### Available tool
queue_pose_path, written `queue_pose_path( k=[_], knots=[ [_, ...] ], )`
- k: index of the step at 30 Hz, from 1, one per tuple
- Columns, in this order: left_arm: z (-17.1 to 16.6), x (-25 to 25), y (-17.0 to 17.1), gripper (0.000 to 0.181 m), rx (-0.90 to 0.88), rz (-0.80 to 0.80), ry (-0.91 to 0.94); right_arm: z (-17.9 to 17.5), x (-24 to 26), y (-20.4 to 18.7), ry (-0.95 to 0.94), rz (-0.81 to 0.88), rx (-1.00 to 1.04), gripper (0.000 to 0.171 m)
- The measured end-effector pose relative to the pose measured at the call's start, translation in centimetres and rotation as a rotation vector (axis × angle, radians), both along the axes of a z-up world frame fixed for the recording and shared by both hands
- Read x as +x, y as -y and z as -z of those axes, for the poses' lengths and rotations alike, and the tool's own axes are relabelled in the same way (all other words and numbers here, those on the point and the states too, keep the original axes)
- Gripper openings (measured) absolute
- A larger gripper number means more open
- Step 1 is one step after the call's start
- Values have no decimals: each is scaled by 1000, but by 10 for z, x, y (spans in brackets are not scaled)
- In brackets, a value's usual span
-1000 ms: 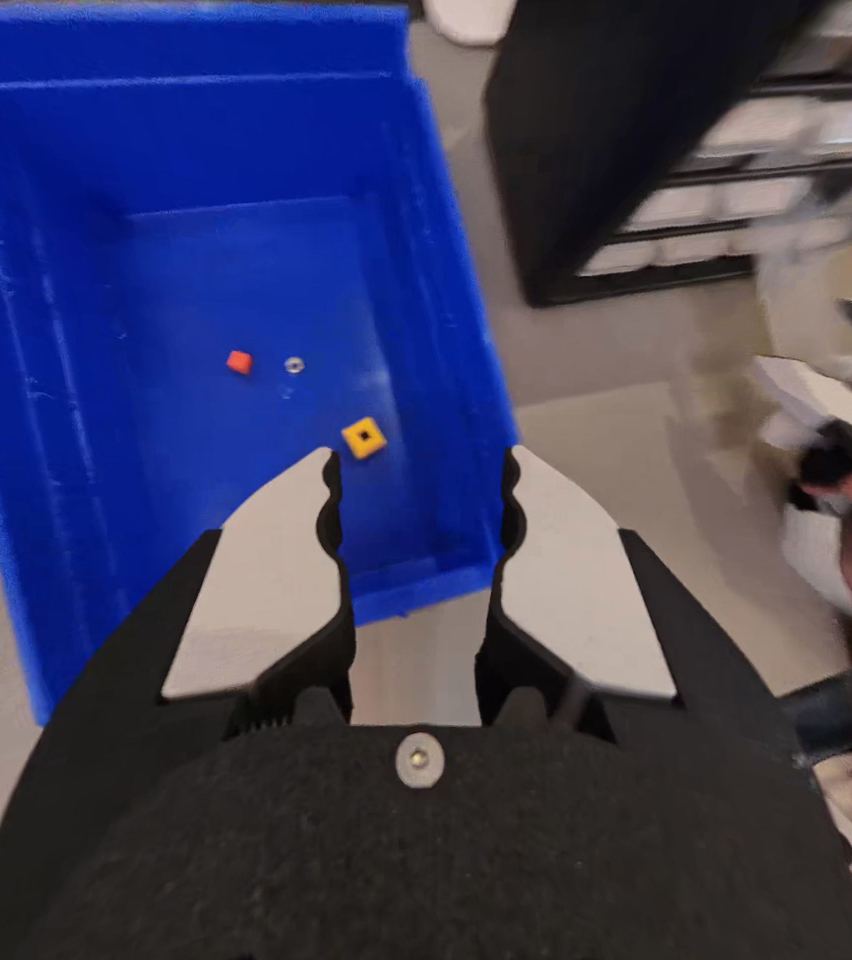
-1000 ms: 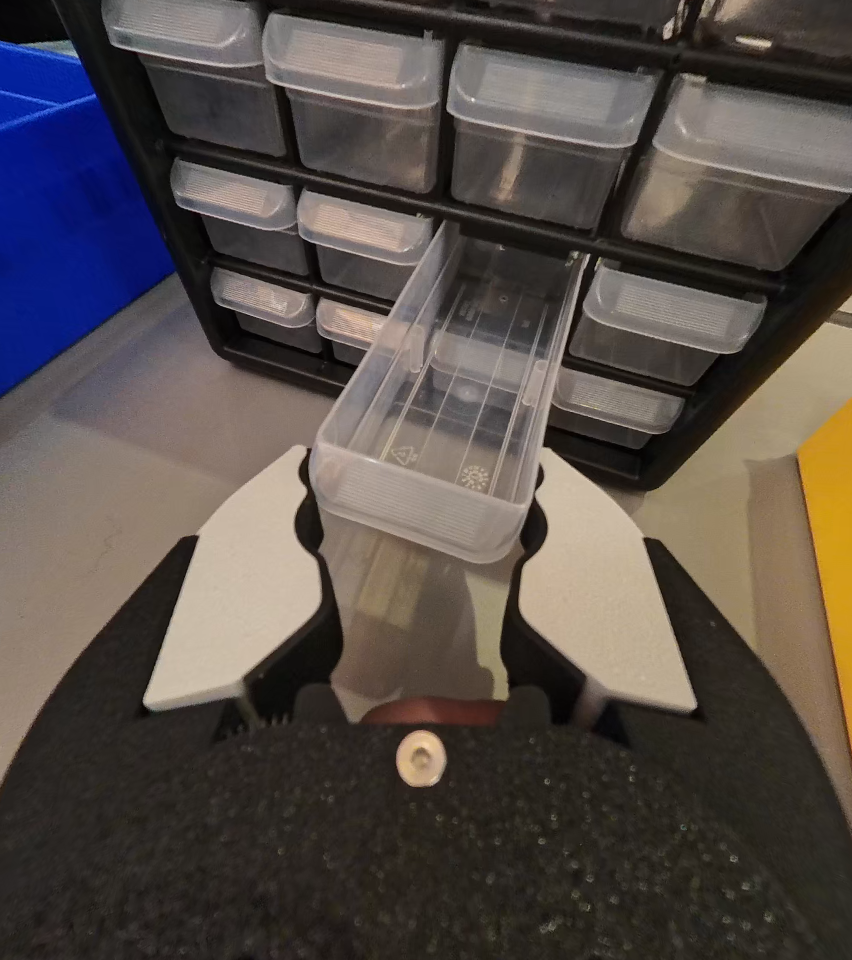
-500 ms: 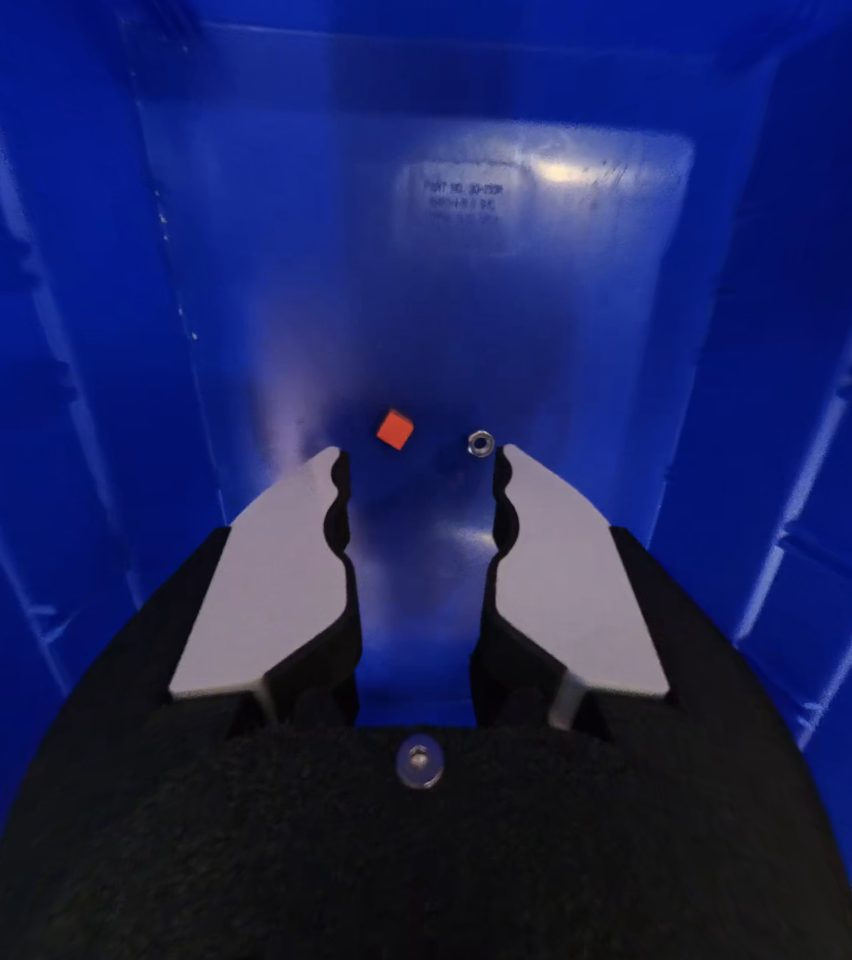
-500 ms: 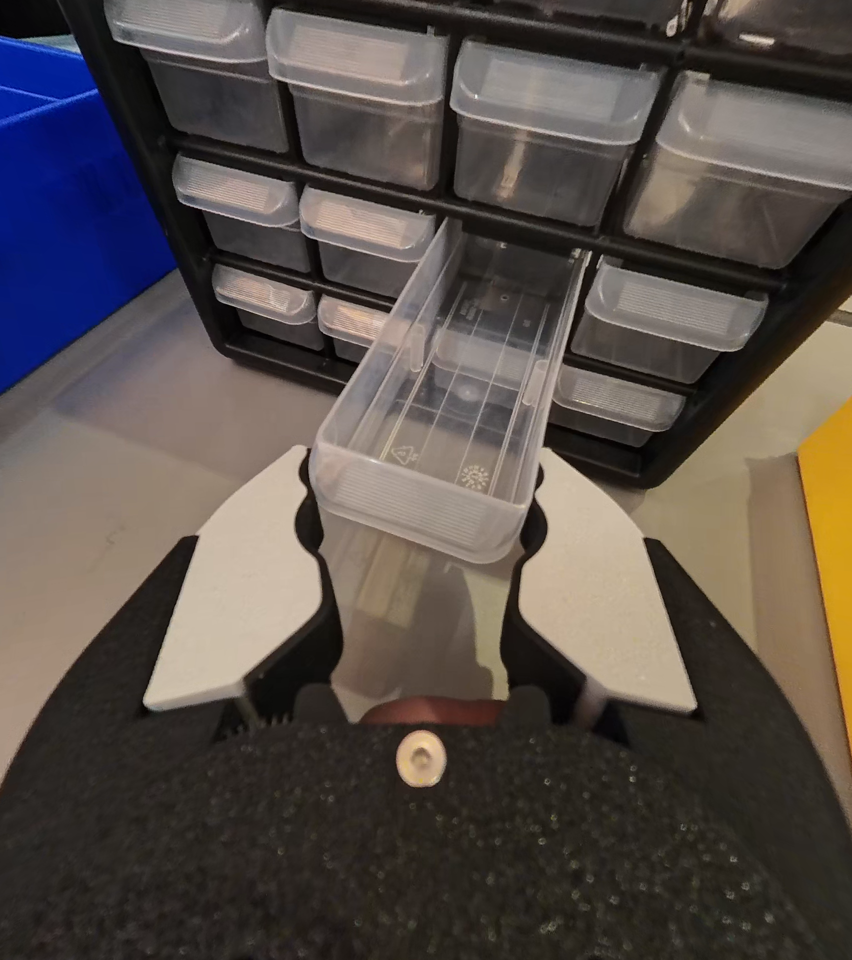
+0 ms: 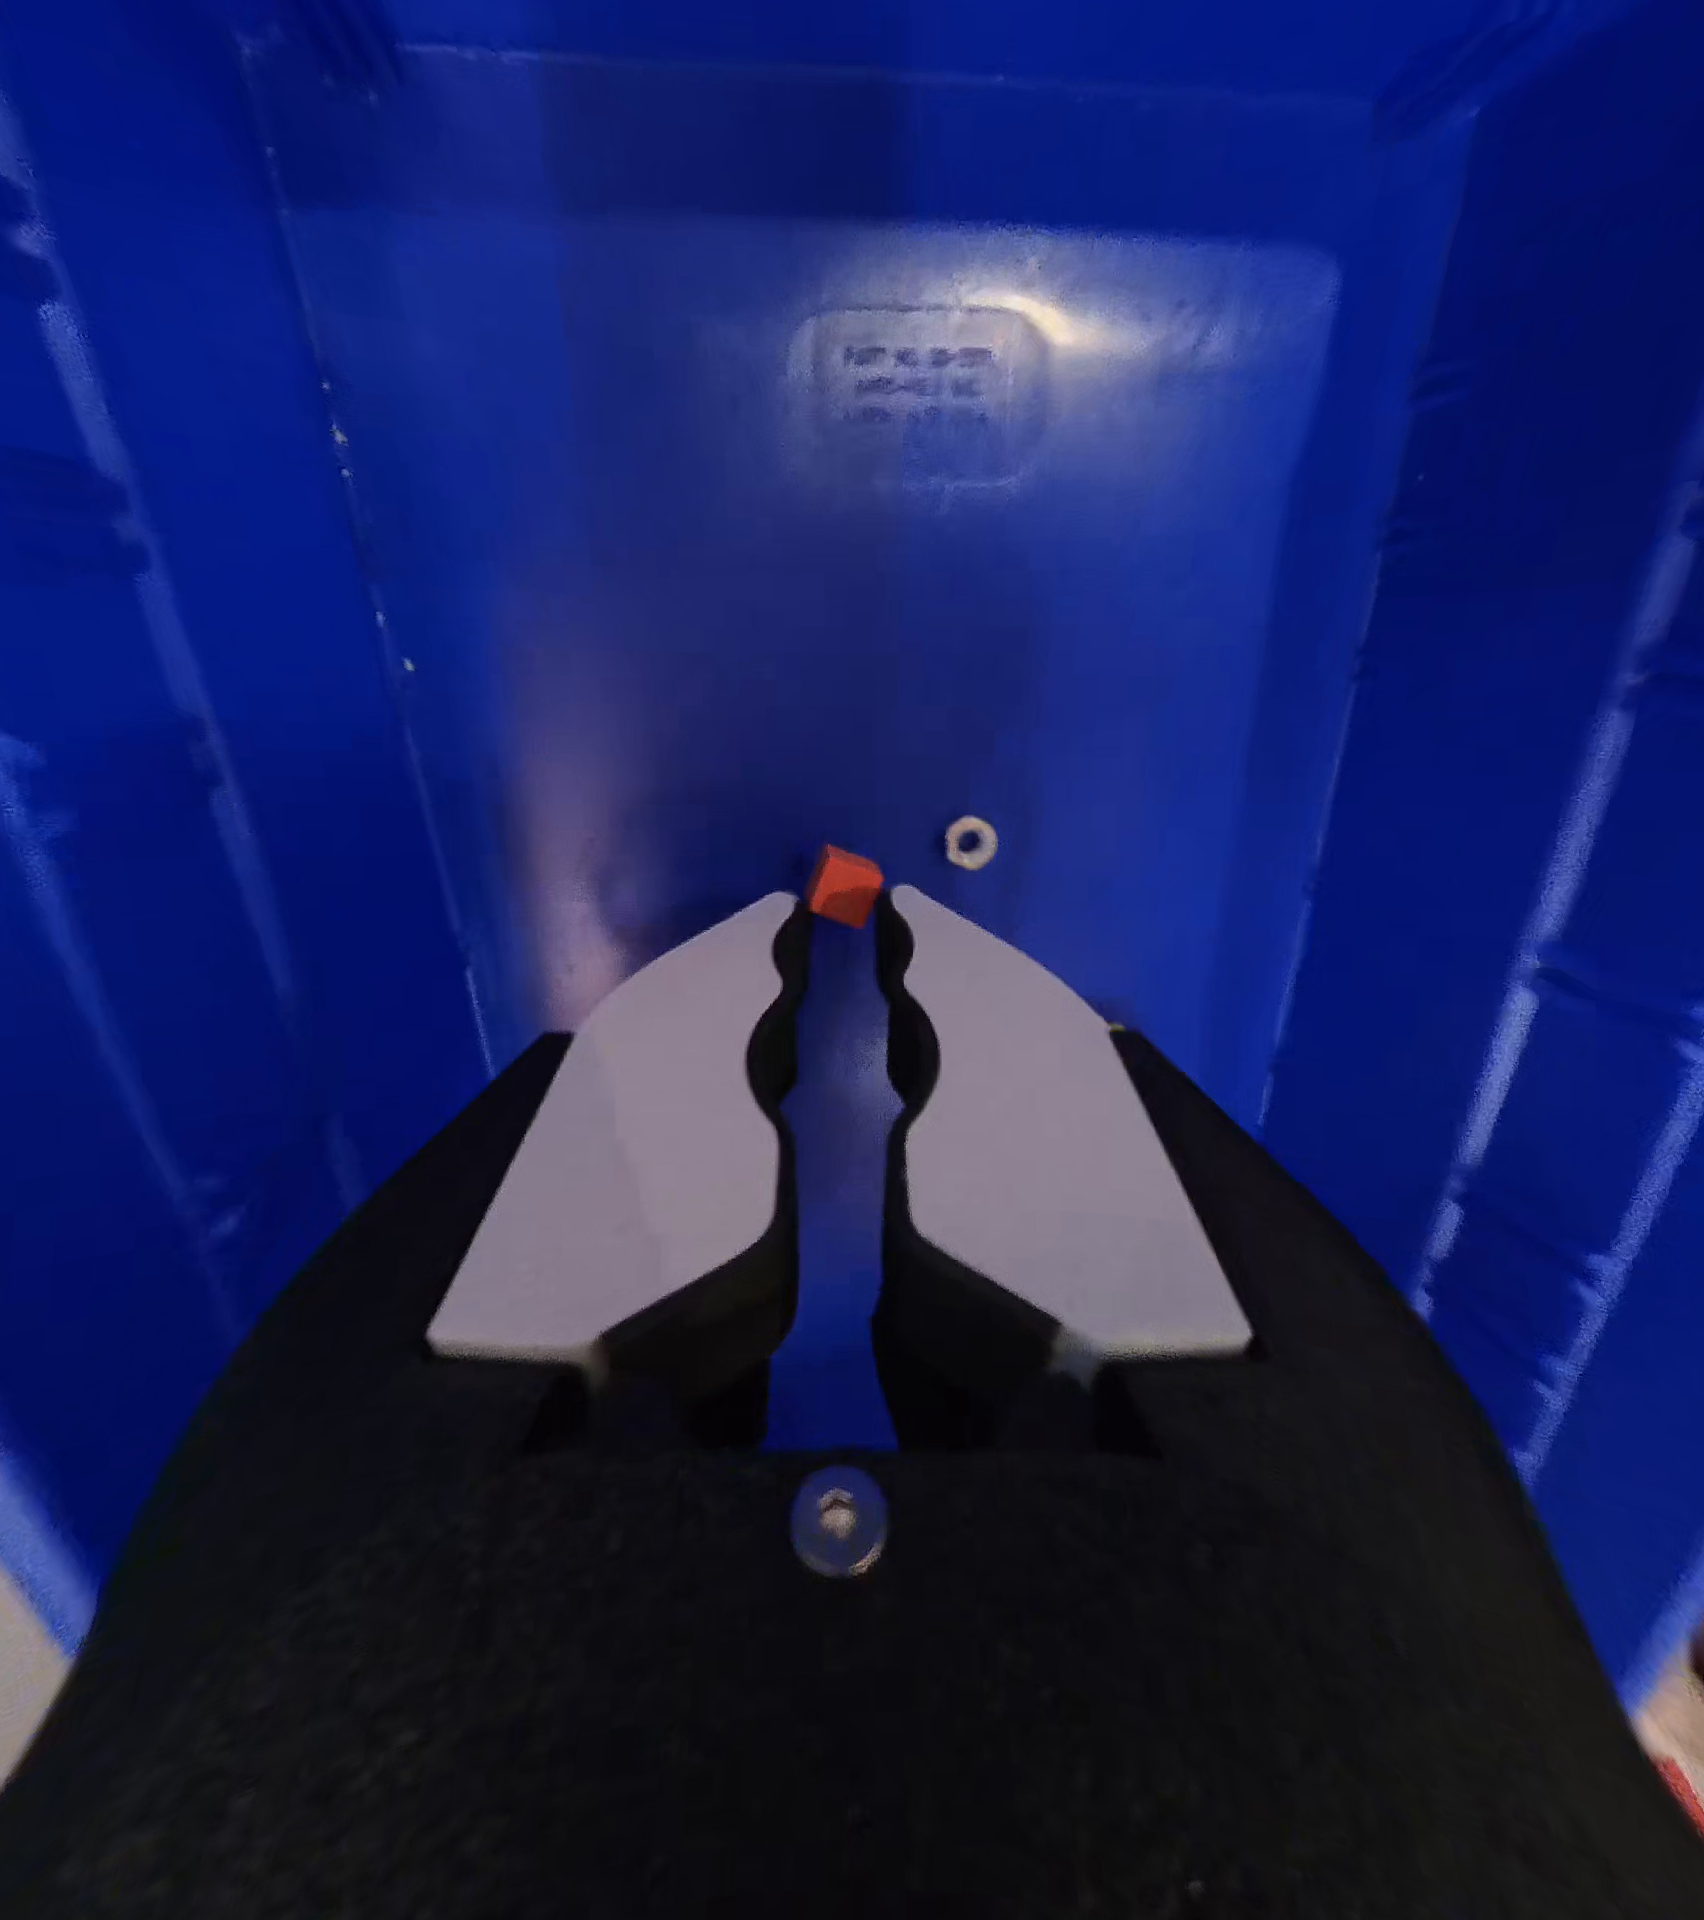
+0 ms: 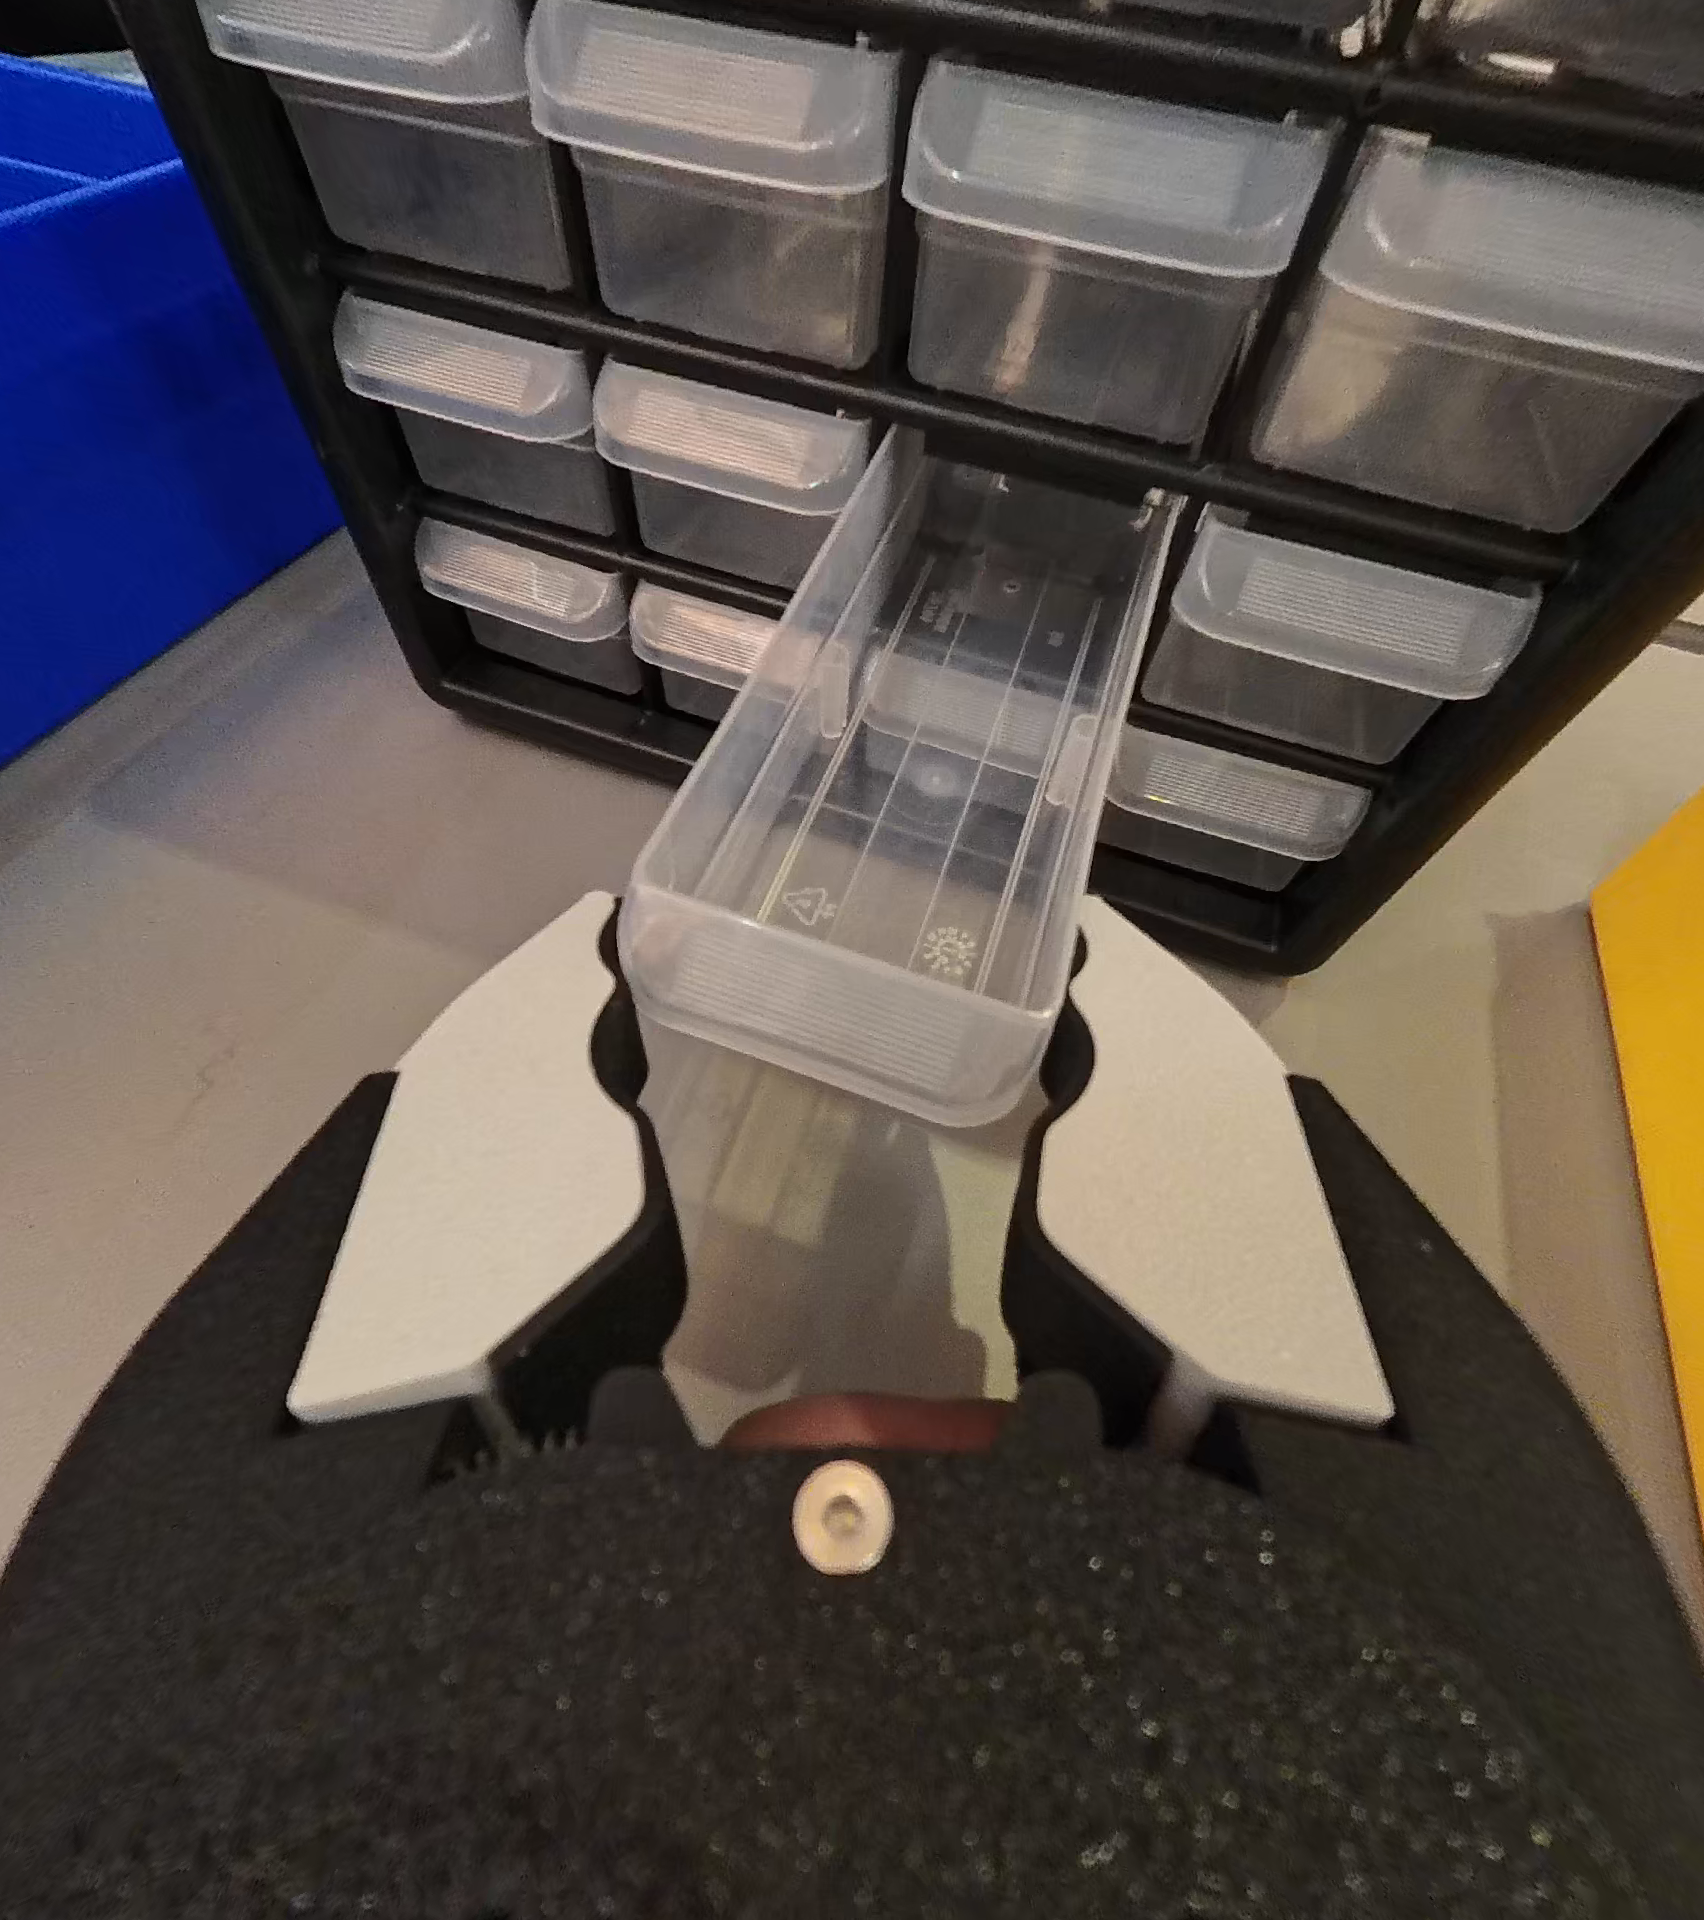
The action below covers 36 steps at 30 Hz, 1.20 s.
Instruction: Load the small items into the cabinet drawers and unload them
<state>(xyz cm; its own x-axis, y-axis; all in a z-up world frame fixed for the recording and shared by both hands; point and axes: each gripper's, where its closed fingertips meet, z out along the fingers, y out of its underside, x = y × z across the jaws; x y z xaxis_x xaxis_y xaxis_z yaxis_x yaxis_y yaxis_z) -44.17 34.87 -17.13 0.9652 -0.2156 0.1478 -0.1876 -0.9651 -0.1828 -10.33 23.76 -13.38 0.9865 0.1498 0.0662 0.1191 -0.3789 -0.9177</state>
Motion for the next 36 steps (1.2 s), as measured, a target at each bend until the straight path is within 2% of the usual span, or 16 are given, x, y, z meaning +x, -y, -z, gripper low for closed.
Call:
queue_pose_path(
  k=[3,6,10,13,16,20,26,36],
  knots=[
    [-36,20,7,11,60,42,98,0,0,0,-3,0,-1,75],
    [-92,71,20,11,173,180,228,0,0,1,-7,0,-1,75],
    [-165,168,67,11,311,529,382,0,0,2,-13,-2,2,75],
    [-184,235,104,11,392,842,365,-1,0,4,-28,-7,3,75],
    [-164,283,125,11,392,1073,208,0,-1,9,-42,-10,7,75],
    [-118,319,128,11,277,1230,-52,0,-3,13,-25,-10,6,75],
    [-75,345,116,11,71,1275,-249,0,-3,14,-38,-17,2,75],
    [-42,345,111,12,-70,1305,-456,2,-3,14,-31,-19,-5,75]
  ],
)
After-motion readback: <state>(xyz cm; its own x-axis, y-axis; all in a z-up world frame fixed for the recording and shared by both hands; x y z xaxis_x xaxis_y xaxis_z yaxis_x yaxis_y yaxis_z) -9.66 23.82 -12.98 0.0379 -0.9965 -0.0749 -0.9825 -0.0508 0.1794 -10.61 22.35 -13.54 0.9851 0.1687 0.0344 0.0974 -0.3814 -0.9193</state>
